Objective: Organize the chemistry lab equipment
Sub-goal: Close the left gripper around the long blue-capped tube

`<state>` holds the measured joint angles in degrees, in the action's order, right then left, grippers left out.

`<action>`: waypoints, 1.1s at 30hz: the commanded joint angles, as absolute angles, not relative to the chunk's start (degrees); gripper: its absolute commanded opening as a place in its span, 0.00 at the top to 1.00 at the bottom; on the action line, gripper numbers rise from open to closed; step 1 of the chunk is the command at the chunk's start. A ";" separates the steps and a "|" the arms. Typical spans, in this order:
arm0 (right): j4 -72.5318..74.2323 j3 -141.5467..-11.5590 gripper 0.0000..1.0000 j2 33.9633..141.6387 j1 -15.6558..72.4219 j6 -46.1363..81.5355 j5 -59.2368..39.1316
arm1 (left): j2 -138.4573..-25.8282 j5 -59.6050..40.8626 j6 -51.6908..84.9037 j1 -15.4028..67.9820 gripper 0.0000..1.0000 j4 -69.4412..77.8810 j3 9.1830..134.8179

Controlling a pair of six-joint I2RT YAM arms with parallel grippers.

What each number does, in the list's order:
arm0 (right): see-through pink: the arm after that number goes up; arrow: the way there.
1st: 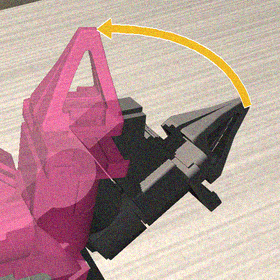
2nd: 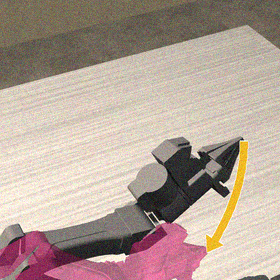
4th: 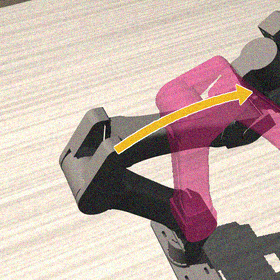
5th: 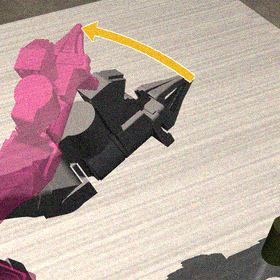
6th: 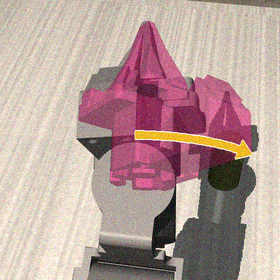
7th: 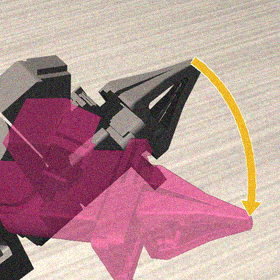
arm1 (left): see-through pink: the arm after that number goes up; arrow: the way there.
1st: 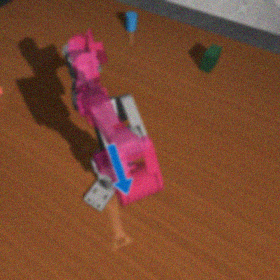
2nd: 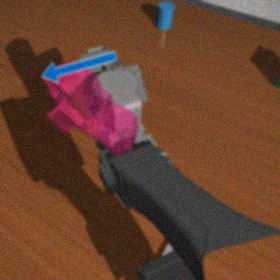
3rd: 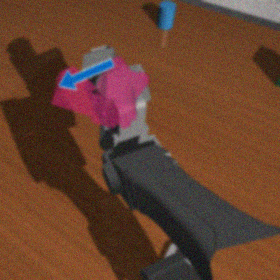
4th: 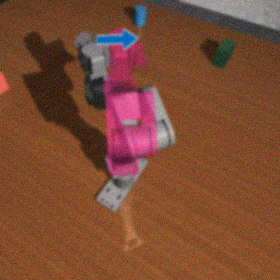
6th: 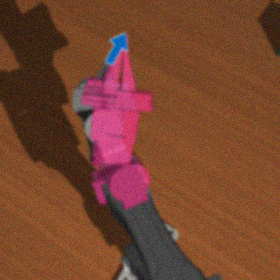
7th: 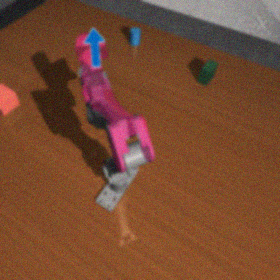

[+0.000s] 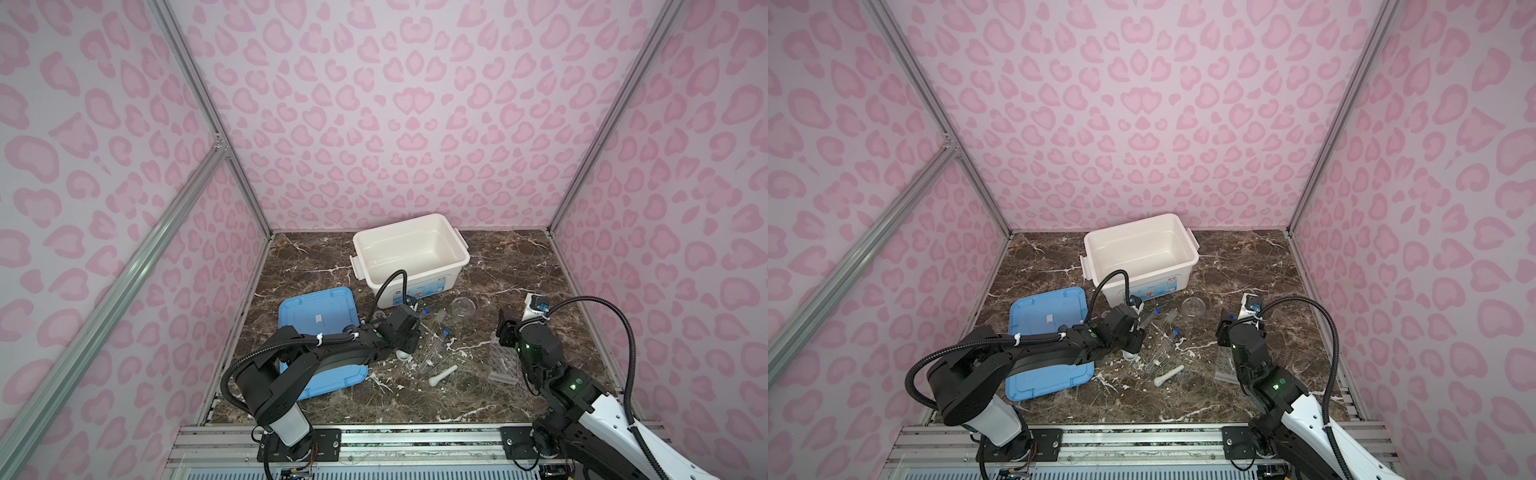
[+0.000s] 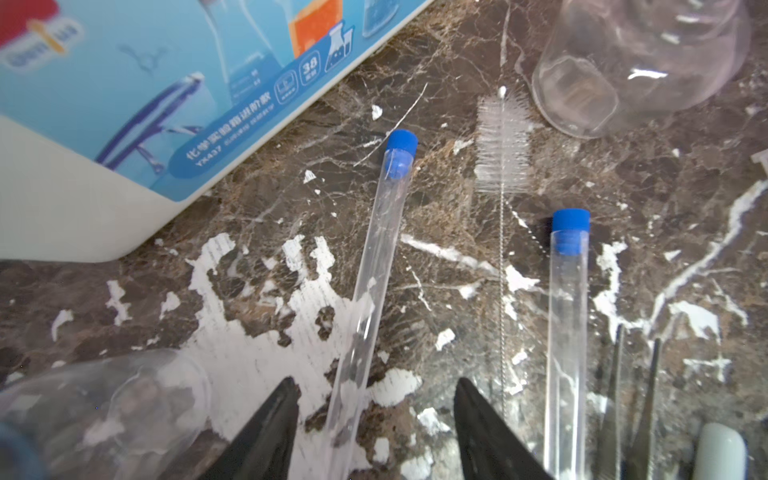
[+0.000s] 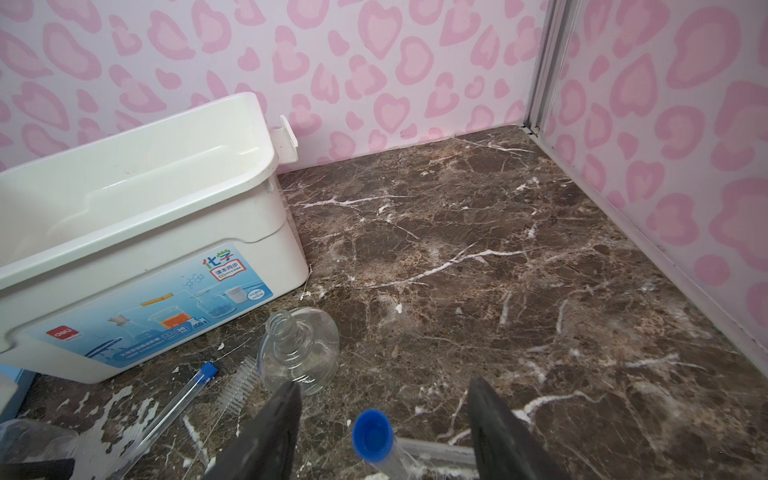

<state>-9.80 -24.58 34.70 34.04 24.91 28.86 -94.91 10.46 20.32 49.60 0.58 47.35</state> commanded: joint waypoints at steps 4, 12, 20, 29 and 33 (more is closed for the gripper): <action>-9.45 -24.87 0.34 34.89 33.45 25.75 26.87 | -96.65 9.84 20.37 48.98 0.44 0.00 48.93; -9.27 -25.16 0.33 35.33 32.78 25.75 26.14 | -99.08 9.49 19.45 48.52 0.53 -0.26 50.44; -8.96 -25.01 0.33 35.77 31.93 25.95 25.06 | -100.84 9.16 18.99 48.01 0.59 -0.27 51.06; -8.71 -25.32 0.33 36.39 31.85 25.93 25.08 | -102.19 8.39 17.77 47.49 0.63 -0.40 51.94; -8.88 -25.31 0.33 36.17 31.83 26.14 25.39 | -102.82 6.72 16.99 47.46 0.68 -0.29 52.12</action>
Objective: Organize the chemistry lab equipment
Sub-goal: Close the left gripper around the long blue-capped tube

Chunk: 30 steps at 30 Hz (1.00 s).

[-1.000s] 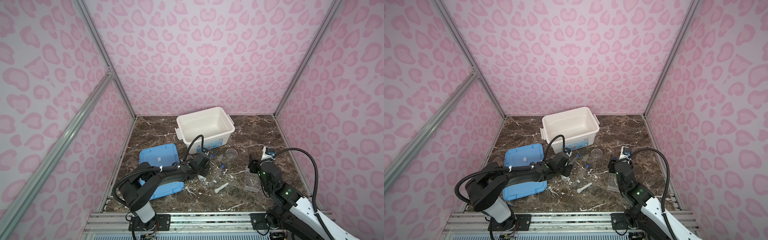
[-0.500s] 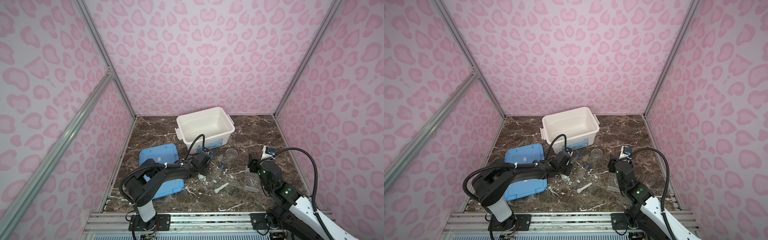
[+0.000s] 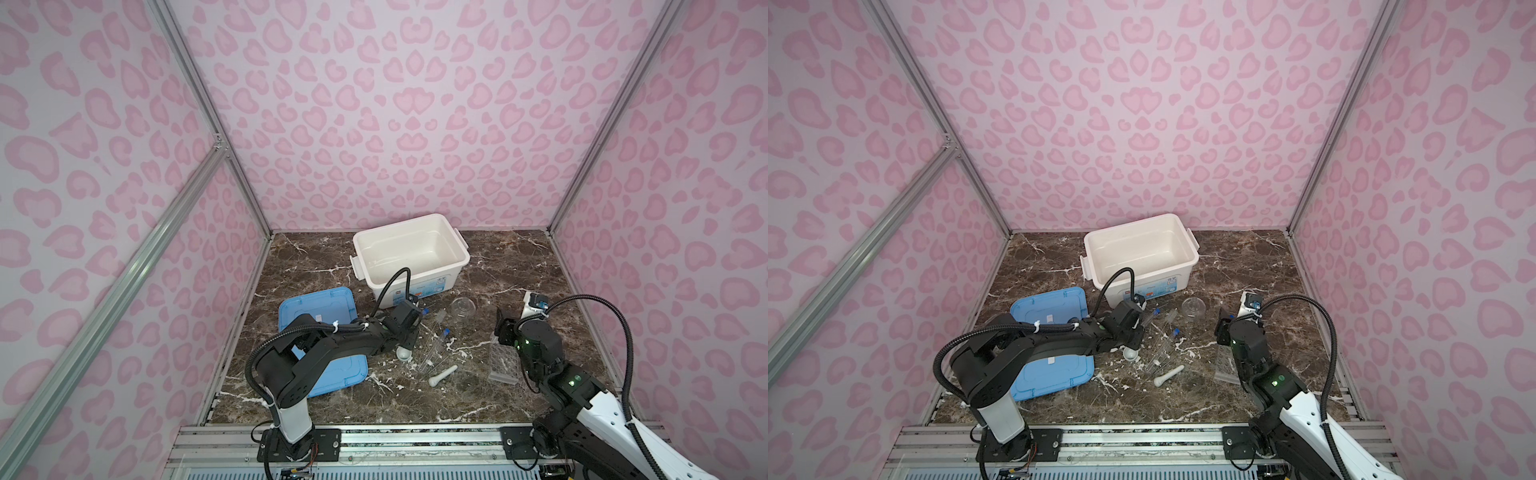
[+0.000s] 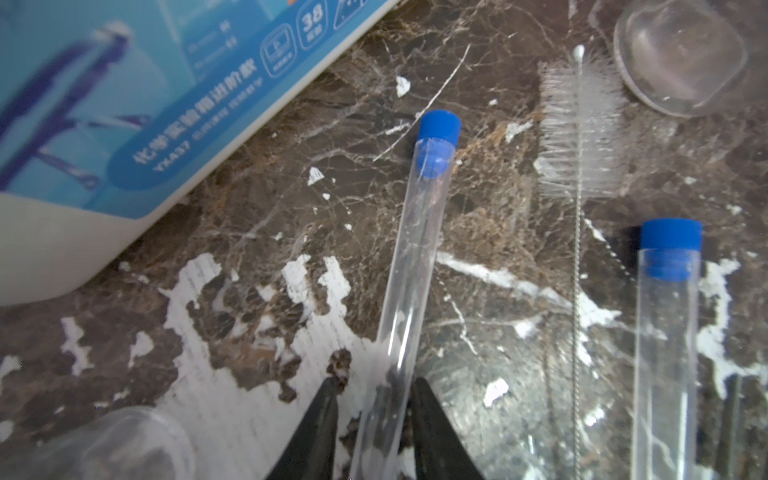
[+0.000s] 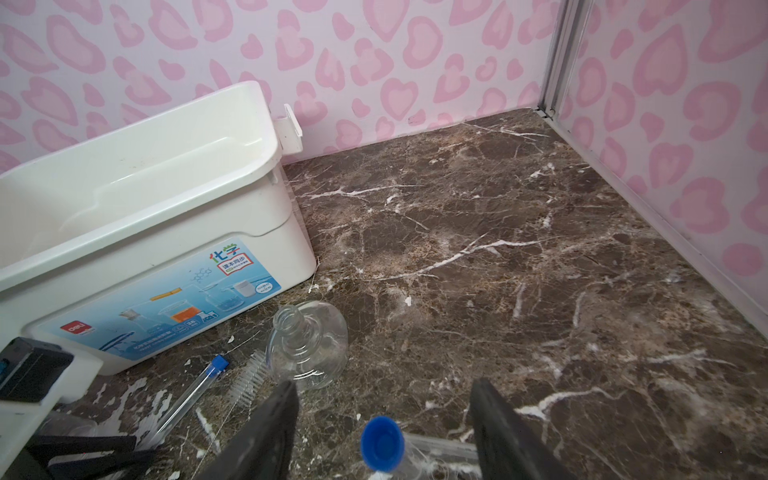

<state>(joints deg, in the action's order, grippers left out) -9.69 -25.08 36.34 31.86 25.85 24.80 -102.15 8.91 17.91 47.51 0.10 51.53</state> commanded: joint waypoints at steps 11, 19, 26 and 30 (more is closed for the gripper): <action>-9.49 -25.38 0.33 35.88 31.71 26.50 25.58 | -103.80 4.82 16.83 47.47 0.74 0.52 51.69; -10.00 -25.30 0.33 35.60 31.73 26.72 25.45 | -103.97 4.36 16.66 47.46 0.80 0.86 51.60; -10.46 -25.06 0.33 34.85 31.73 26.94 25.62 | -104.15 4.07 16.44 47.46 0.82 1.10 51.59; -10.90 -25.02 0.33 34.24 31.68 27.09 25.66 | -103.81 4.05 16.20 47.48 0.83 1.36 51.50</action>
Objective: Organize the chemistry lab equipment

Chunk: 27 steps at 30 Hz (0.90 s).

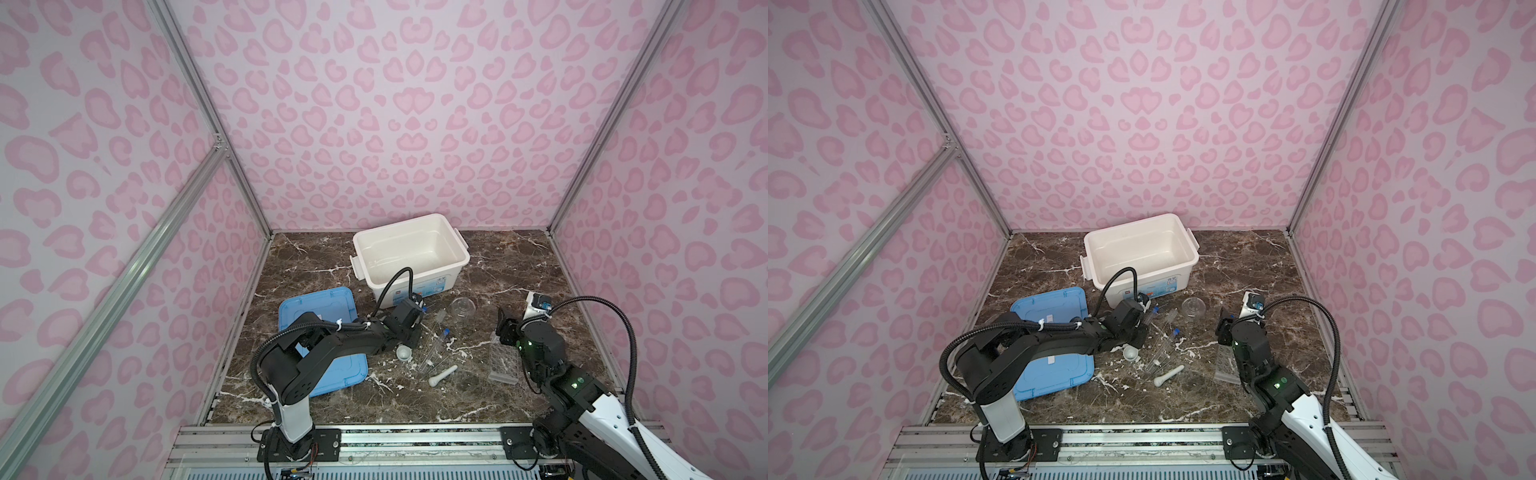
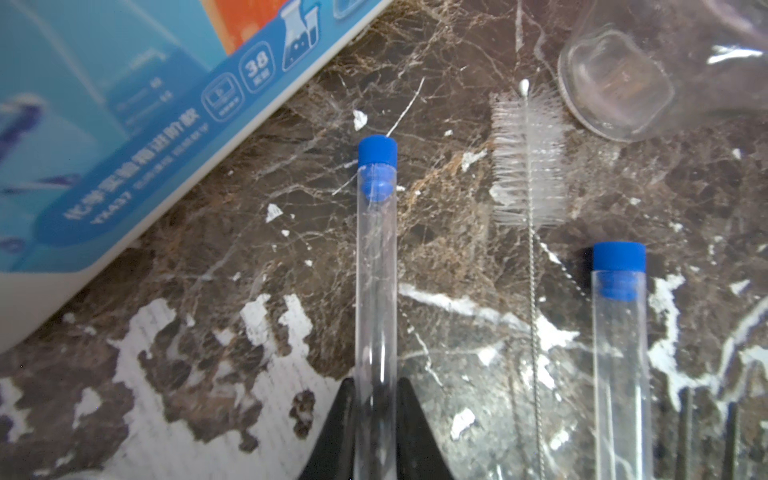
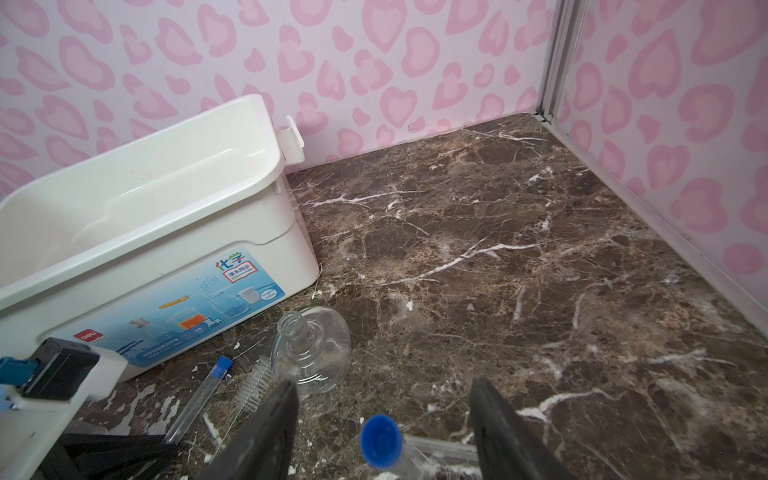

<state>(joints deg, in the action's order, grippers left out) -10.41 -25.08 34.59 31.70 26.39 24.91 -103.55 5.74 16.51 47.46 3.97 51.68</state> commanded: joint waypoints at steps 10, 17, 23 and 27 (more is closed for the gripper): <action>-10.81 -26.96 0.32 35.73 31.55 25.79 19.76 | -100.53 4.57 14.04 47.46 0.85 2.36 52.03; -11.15 -30.51 0.31 38.57 30.30 25.07 12.44 | -97.97 5.89 12.06 47.55 0.86 2.81 52.24; -9.74 -32.16 0.32 39.03 28.90 26.50 5.55 | -94.67 5.47 11.29 48.11 0.86 4.25 51.95; -7.75 -33.60 0.32 42.24 27.63 28.07 -4.48 | -91.20 5.05 9.37 49.36 0.86 4.89 51.86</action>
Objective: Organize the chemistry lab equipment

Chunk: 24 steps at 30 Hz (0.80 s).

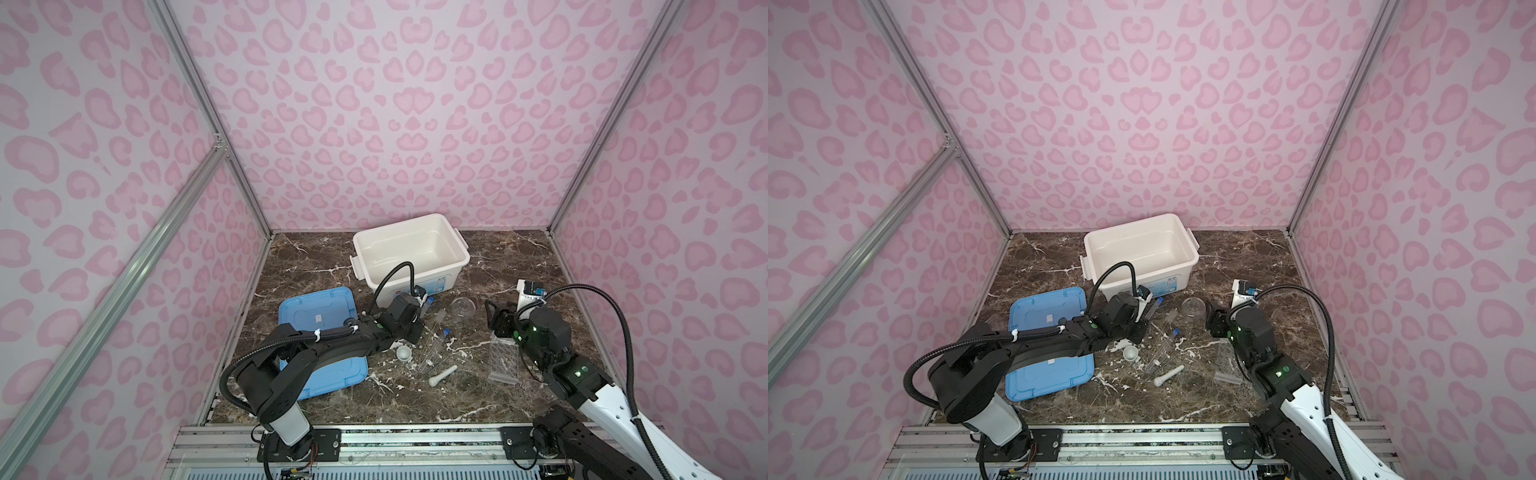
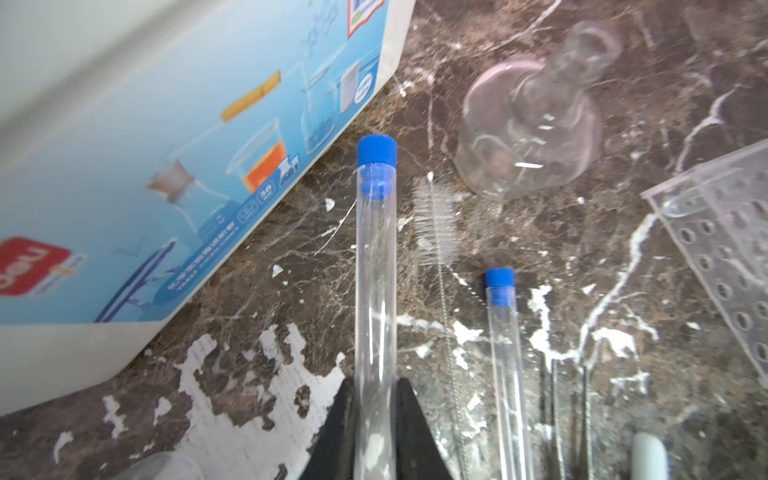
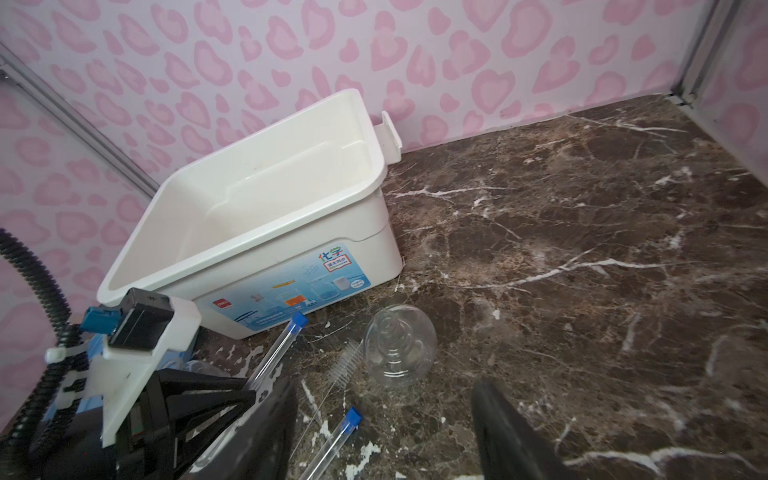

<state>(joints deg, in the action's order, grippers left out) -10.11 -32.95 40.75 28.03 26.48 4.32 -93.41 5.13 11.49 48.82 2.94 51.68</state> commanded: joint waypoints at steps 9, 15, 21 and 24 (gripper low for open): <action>0.08 -33.76 0.37 48.57 25.15 34.94 -15.89 | -83.26 5.27 6.25 53.02 0.86 8.00 49.44; 6.53 -31.67 0.37 50.43 22.48 40.82 -23.42 | -80.98 4.86 5.32 54.44 0.86 10.54 46.49; 10.46 -30.09 0.38 51.83 21.97 44.02 -26.50 | -79.24 4.31 4.89 55.54 0.86 15.14 44.69; 12.59 -29.27 0.39 52.75 21.91 45.49 -27.69 | -79.24 3.70 4.23 55.98 0.87 15.73 44.99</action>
